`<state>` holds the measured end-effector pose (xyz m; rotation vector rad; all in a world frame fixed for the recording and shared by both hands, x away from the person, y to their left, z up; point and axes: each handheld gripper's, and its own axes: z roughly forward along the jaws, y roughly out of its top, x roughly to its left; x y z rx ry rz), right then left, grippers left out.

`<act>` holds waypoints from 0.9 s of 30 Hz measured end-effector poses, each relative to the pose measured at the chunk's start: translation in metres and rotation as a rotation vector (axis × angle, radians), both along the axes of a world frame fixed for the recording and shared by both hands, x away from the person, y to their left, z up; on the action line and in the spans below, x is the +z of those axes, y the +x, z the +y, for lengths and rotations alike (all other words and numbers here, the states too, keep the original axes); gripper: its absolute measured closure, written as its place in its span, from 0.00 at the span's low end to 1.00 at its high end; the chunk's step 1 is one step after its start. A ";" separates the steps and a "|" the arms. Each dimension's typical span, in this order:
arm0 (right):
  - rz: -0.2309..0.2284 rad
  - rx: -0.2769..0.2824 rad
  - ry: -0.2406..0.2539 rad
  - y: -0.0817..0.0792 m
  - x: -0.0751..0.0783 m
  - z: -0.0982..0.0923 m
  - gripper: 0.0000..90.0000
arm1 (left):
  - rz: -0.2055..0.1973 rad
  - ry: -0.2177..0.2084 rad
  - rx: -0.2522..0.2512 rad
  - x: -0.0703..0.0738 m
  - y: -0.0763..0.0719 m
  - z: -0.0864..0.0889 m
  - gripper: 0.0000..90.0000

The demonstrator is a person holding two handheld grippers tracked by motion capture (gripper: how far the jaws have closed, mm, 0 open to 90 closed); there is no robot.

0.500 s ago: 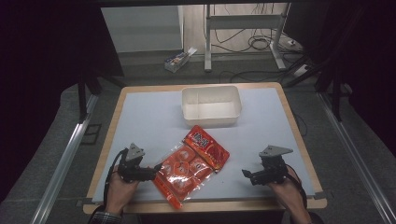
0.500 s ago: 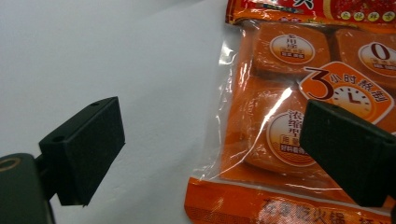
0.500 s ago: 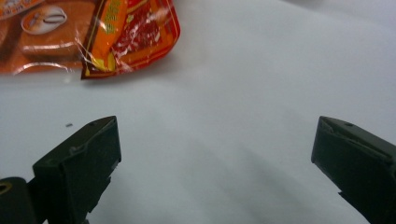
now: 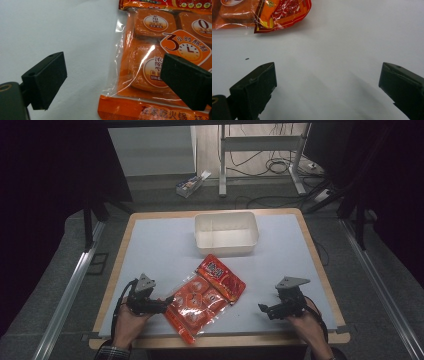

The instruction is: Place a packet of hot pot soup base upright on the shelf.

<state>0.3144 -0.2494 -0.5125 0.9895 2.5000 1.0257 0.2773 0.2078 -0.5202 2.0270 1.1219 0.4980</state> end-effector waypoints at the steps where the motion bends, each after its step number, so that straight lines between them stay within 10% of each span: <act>1: -0.001 0.000 0.000 0.000 0.000 0.000 0.01 | 0.001 0.006 0.003 0.000 0.000 0.000 0.09; 27: -0.044 0.030 -0.007 0.003 0.007 0.014 0.01 | 0.008 0.069 -0.048 -0.004 -0.002 -0.006 0.13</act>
